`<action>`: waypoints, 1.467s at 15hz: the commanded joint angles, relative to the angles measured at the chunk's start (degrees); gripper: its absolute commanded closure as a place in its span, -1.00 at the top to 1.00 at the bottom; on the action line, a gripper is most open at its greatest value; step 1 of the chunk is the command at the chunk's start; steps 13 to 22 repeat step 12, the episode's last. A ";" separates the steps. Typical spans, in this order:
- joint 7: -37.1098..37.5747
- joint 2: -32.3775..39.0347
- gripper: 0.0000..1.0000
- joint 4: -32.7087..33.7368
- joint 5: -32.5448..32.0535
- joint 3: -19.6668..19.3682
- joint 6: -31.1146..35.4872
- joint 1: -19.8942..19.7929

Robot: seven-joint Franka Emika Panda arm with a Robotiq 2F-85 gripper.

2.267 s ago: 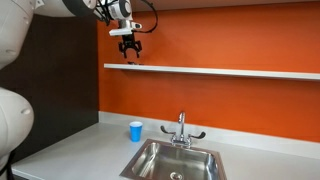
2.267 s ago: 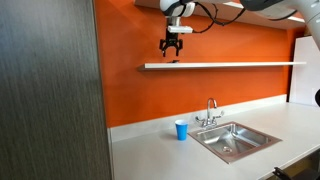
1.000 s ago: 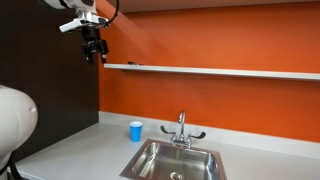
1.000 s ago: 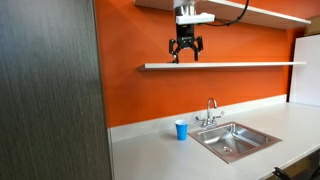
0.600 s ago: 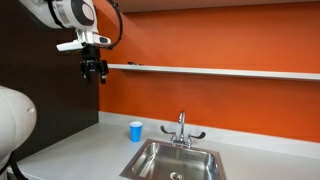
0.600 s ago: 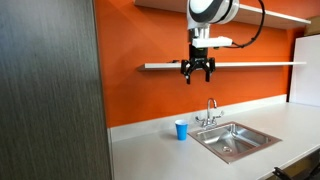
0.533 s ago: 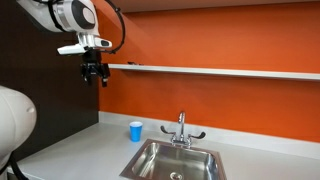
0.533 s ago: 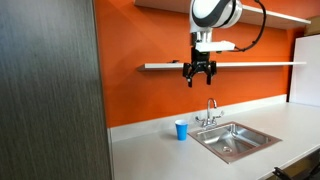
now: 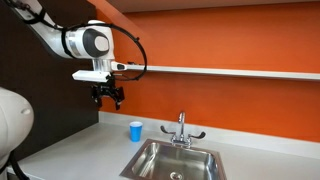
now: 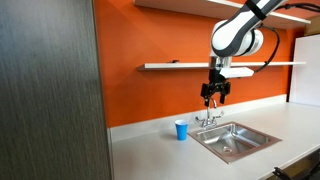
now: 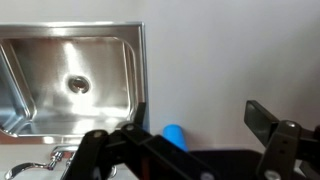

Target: Place the candy bar on the left side of the first shelf

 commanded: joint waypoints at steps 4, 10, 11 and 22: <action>-5.49 4.08 1.00 -2.32 4.67 -3.02 -0.19 -3.47; -4.25 5.76 1.00 -2.63 4.84 -2.07 0.36 -4.37; -4.25 5.92 1.00 -2.63 4.84 -2.07 0.36 -4.38; -4.25 5.93 1.00 -2.63 4.85 -2.07 0.36 -4.38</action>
